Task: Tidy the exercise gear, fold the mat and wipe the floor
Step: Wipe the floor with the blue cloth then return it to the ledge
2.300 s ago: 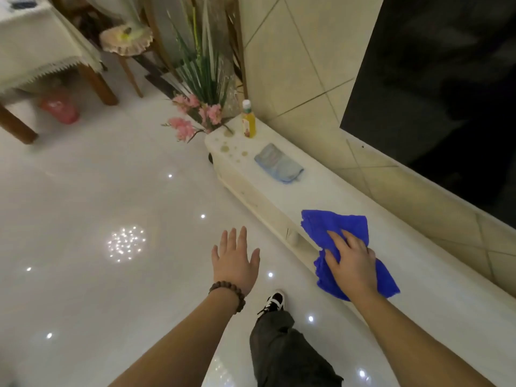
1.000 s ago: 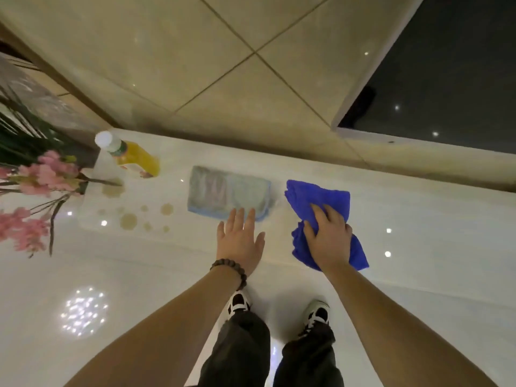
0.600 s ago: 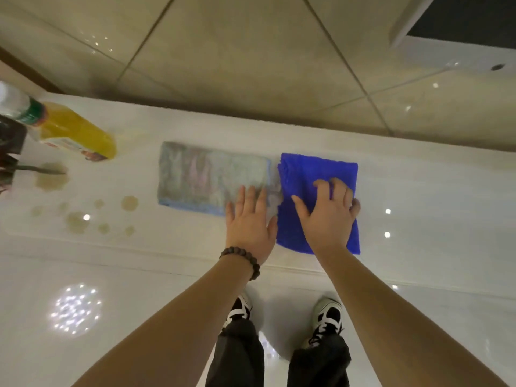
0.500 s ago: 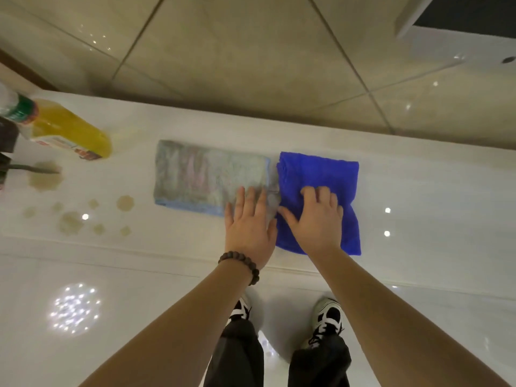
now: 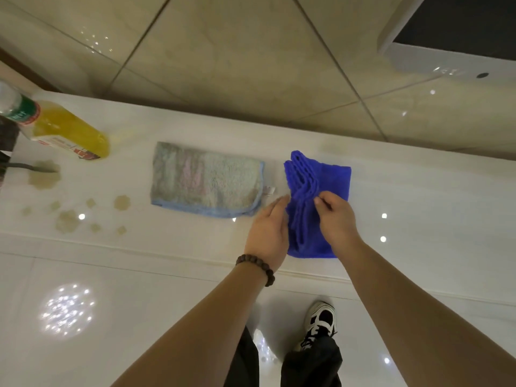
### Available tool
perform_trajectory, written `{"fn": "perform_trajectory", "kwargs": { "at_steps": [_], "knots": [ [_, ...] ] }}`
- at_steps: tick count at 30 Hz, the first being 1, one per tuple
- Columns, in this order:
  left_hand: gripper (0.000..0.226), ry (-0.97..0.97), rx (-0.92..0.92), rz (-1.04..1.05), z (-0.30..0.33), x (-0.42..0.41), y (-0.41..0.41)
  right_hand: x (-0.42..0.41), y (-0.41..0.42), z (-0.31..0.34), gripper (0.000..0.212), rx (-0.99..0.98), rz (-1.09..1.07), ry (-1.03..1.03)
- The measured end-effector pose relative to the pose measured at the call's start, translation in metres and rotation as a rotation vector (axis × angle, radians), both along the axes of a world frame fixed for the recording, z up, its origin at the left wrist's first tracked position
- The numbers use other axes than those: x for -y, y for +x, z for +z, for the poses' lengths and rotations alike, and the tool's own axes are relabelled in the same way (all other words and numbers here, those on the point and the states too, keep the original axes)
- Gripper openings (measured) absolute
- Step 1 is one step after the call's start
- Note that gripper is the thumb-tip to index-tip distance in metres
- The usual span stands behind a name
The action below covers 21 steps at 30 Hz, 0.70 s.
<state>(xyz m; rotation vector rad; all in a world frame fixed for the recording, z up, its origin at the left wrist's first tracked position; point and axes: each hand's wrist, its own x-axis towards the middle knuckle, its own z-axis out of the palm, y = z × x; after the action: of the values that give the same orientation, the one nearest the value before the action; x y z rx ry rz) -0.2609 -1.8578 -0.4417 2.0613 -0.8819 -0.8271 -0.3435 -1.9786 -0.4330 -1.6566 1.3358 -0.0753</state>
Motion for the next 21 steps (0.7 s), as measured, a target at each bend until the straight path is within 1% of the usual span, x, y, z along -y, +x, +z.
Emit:
{"fn": "perform_trajectory", "kwargs": {
  "at_steps": [1, 2, 3, 5, 6, 7, 11, 15, 18, 21],
  "knots": [
    [0.047, -0.011, -0.108, 0.005, 0.001, 0.005, -0.003, 0.0, -0.001, 0.001, 0.021, 0.016, 0.0, 0.023],
    [0.05, -0.02, -0.163, 0.017, 0.001, 0.009, -0.007, 0.0, -0.003, 0.002, 0.022, 0.03, 0.0, 0.044],
    [0.053, -0.028, -0.181, 0.031, 0.0, 0.014, -0.011, 0.001, -0.004, 0.003, 0.023, 0.042, -0.003, 0.068],
    [0.055, -0.041, -0.156, 0.056, -0.001, 0.02, -0.017, 0.002, -0.004, 0.007, 0.03, 0.068, -0.013, 0.126],
    [0.054, -0.047, -0.135, 0.07, -0.001, 0.022, -0.018, 0.003, -0.003, 0.009, 0.037, 0.071, -0.007, 0.14],
    [0.052, -0.056, -0.122, 0.089, -0.002, 0.023, -0.019, 0.004, -0.003, 0.011, 0.04, 0.063, 0.011, 0.13],
    [0.039, -0.092, -0.096, 0.173, 0.002, 0.027, -0.016, 0.01, -0.005, 0.014, 0.028, 0.037, 0.035, 0.045],
    [0.032, -0.09, -0.029, 0.153, 0.006, 0.03, -0.011, 0.013, -0.016, 0.017, 0.028, 0.061, 0.033, 0.037],
    [0.029, -0.074, 0.0, 0.169, 0.009, 0.027, -0.006, 0.018, -0.025, 0.023, 0.032, 0.103, -0.035, 0.052],
    [0.025, -0.039, 0.05, 0.228, 0.009, 0.021, 0.003, 0.028, -0.038, 0.032, 0.033, 0.111, -0.09, 0.033]
  ]
}}
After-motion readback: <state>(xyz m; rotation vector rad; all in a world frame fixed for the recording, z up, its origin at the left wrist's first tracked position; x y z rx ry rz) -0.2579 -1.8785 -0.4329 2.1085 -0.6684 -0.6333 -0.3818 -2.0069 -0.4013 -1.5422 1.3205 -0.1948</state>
